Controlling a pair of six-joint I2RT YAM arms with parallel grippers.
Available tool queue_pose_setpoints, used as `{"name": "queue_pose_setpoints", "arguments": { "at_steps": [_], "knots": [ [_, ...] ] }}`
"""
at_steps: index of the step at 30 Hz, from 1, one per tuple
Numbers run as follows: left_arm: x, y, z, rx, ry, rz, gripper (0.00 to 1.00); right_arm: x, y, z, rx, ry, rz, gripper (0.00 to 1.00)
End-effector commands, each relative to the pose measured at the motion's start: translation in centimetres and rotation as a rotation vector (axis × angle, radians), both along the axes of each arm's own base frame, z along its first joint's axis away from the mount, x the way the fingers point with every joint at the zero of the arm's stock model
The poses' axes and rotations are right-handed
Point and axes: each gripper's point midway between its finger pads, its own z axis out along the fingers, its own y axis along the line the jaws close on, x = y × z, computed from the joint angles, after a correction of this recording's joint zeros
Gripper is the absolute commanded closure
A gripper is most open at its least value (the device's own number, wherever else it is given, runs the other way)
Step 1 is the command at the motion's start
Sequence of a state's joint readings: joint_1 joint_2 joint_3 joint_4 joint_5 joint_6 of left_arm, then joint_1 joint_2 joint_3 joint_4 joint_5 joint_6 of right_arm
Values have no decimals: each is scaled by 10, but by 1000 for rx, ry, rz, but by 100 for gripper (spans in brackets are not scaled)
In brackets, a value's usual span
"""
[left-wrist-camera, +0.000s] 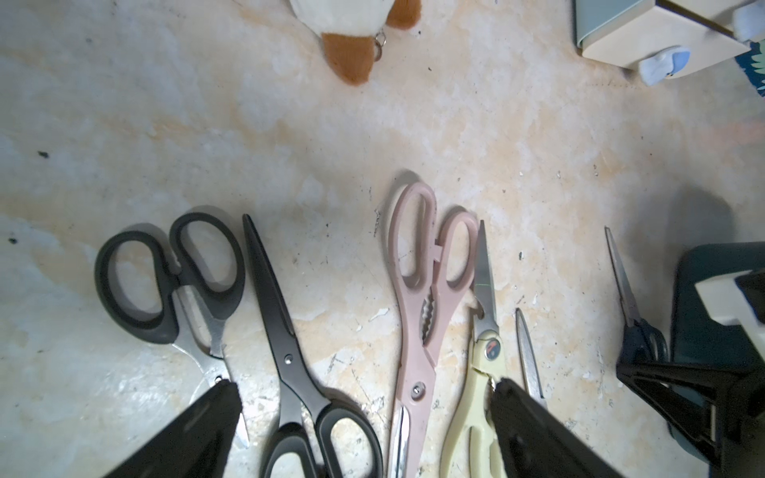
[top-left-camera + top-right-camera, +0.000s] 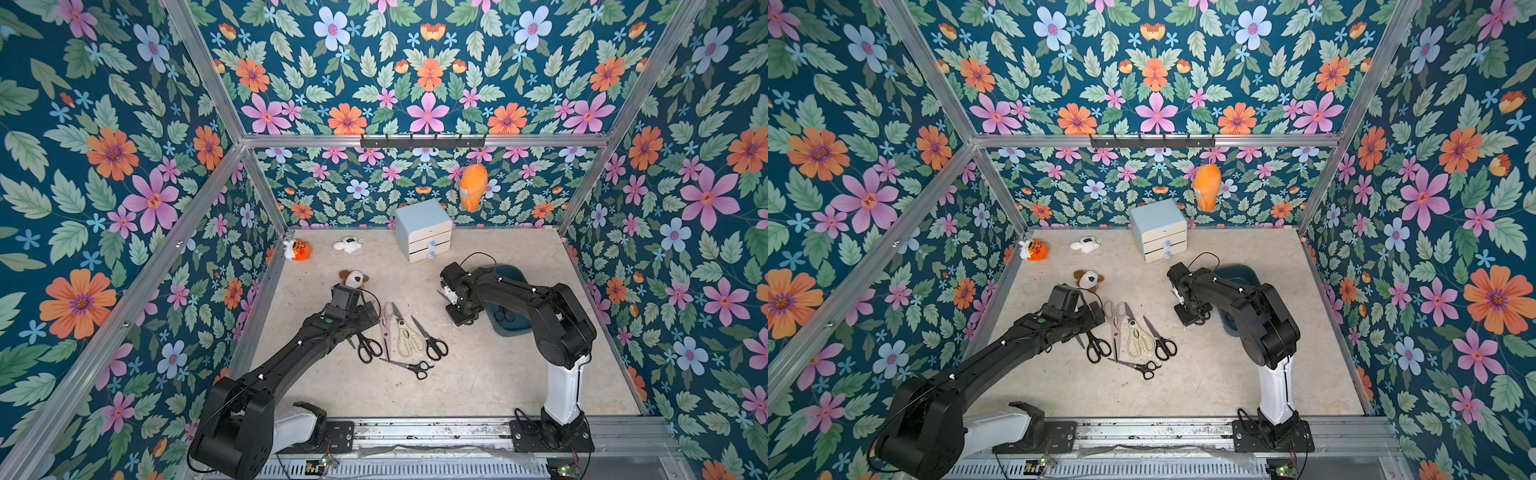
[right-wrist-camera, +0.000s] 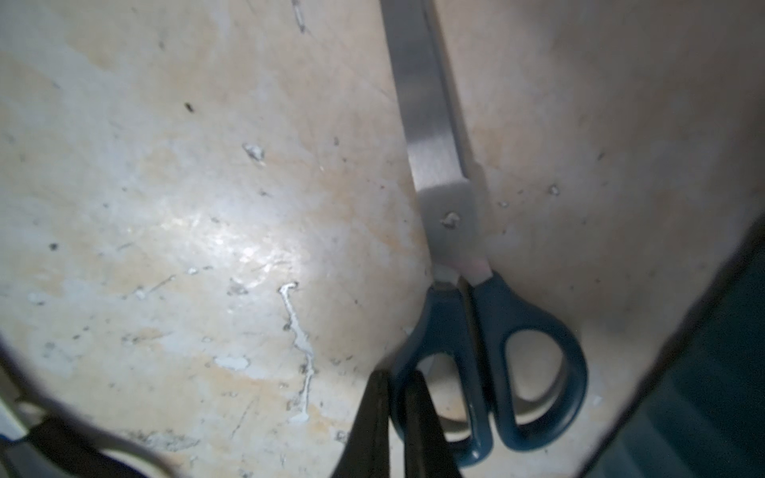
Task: Put the scissors into the storage box
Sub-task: Pick up the scissors from the center of the board, then place the scissors in the storage box.
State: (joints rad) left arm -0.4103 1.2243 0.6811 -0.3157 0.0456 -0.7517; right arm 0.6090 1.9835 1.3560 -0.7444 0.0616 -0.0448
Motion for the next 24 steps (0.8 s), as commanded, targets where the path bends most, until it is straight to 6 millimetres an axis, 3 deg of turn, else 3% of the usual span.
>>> {"name": "queue_pose_setpoints", "arguments": {
  "at_steps": [1,8,13,19,24],
  "knots": [
    [-1,3,0,16,1,2,1,-1,12,3,66,10,-34,100],
    [1,2,-1,42,1,-30,1,-8,34,53,230,-35,-111,100],
    [2,-5,-7,33,19,-72,1,-14,38,90,301,-97,-158,100],
    [9,-17,-12,11,37,-116,1,-18,12,134,281,-214,-220,100],
    [17,-25,-12,-10,43,-130,1,-17,-31,143,153,-229,-324,100]
  ]
}}
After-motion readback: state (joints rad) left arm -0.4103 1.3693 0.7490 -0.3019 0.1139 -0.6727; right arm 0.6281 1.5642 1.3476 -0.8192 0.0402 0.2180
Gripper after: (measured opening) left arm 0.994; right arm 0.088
